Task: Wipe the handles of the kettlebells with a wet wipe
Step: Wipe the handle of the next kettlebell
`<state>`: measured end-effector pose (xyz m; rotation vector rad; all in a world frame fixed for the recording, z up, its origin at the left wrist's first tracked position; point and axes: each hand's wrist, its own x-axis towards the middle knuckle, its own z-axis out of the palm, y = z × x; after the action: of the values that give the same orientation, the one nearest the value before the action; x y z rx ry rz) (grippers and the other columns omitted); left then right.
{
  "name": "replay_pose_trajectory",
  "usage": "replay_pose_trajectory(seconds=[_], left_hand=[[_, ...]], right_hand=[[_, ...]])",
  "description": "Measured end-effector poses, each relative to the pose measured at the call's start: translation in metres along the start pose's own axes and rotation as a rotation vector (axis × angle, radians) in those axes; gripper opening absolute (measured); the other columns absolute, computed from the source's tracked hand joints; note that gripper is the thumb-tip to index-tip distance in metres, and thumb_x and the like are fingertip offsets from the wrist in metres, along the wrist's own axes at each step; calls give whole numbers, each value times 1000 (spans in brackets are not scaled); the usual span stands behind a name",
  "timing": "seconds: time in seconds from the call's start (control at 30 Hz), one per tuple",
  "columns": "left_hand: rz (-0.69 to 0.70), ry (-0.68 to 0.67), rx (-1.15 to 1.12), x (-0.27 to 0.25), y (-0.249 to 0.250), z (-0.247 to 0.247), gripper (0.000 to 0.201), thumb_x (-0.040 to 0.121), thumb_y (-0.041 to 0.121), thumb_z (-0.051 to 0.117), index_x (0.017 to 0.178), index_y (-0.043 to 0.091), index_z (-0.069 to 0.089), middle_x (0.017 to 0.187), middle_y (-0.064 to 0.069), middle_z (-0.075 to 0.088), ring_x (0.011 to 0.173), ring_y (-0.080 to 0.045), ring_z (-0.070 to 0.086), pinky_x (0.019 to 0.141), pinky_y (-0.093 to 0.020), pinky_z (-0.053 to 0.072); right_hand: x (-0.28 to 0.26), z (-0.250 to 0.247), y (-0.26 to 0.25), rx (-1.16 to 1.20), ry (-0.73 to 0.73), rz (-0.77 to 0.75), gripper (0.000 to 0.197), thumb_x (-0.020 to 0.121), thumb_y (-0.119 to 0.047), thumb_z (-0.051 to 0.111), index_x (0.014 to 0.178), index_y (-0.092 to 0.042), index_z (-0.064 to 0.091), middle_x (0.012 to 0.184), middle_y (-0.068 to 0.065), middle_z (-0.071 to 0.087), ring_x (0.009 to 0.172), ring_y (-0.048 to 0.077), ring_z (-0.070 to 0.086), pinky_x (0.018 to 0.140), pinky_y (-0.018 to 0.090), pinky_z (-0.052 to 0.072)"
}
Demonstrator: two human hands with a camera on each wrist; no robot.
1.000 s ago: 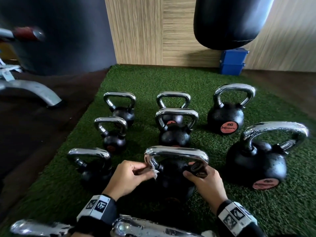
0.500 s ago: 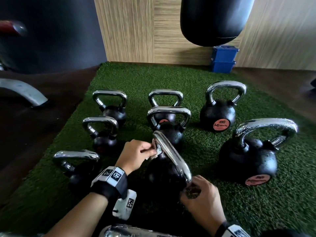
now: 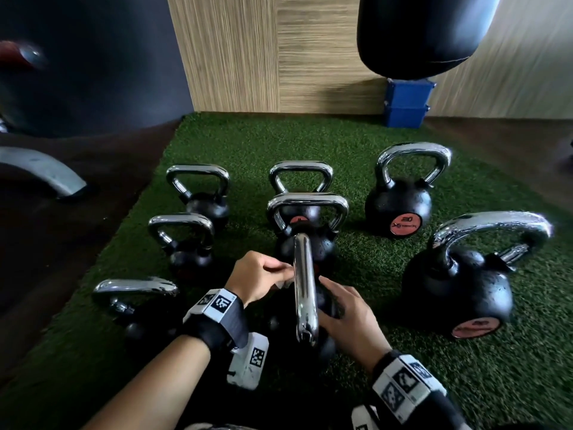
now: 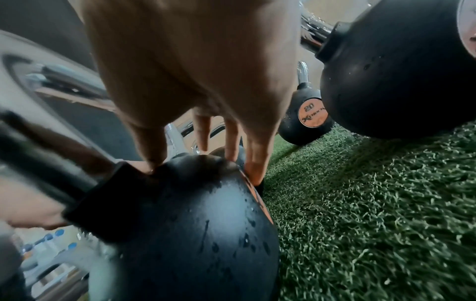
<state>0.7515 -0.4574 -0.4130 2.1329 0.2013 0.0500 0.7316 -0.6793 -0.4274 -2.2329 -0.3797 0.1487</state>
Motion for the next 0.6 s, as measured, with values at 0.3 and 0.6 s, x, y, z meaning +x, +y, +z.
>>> replay_pose_trajectory(seconds=[0.3,0.6], left_hand=[[-32,105,-182,11,21,-1,25,83,20,84,76,44,81,83,8,80,87,-10,77,85,-33,61],[99,147,-349,5,37,-11,15,86,17,81,101,21,81,94,10,80,86,0,74,76,-13,58]], right_hand=[[4,3,8,56,-24,37,59,81,-45,77,137,-32,60,138,-10,59,126,3,53,106,17,38],[3,5,10,62,-15,68,59,81,-48,77,136,-34,60,140,-11,58,130,4,51,106,15,35]])
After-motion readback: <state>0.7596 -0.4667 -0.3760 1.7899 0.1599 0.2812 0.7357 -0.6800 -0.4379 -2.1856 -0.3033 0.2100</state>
